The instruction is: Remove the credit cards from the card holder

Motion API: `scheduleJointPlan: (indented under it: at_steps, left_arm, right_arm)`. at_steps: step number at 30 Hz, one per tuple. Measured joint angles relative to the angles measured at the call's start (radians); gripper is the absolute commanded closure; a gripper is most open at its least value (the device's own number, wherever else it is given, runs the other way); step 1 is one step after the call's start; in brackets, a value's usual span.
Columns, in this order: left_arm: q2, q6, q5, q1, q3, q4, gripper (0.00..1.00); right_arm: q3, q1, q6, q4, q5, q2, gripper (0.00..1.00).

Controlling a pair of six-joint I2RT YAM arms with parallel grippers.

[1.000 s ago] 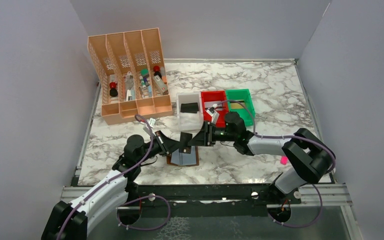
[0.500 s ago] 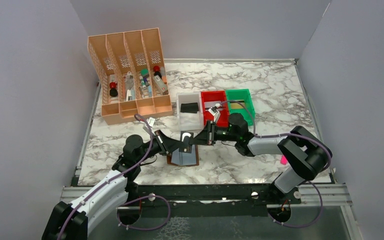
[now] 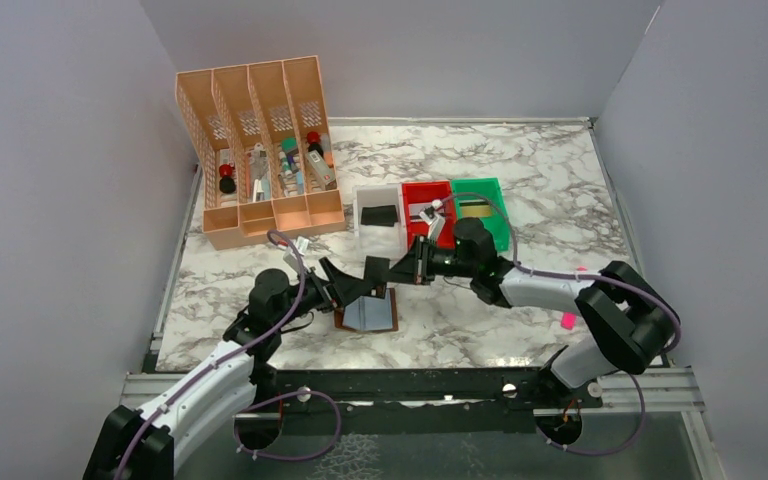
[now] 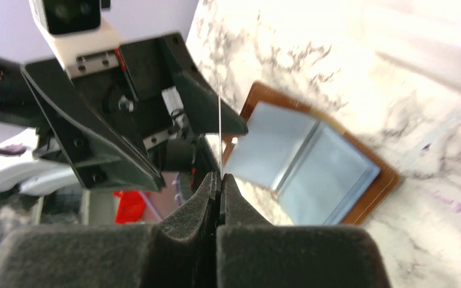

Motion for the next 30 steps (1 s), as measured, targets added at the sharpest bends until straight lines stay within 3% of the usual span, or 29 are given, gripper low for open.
scheduleJointPlan:
  at_steps: [7,15,30]
  left_arm:
    - [-0.017,0.108,-0.090,0.000,0.084,-0.226,0.01]
    - [-0.051,0.175,-0.146,0.000,0.107,-0.349,0.01]
    - [-0.080,0.275,-0.358,0.000,0.239,-0.578,0.01]
  right_arm:
    - [0.211,0.000,-0.230,-0.346,0.201,-0.053,0.99]
    - [0.415,0.000,-0.467,-0.615,0.429,-0.039,0.99]
    - [0.806,0.074,-0.908,-0.812,0.752,0.246,0.99]
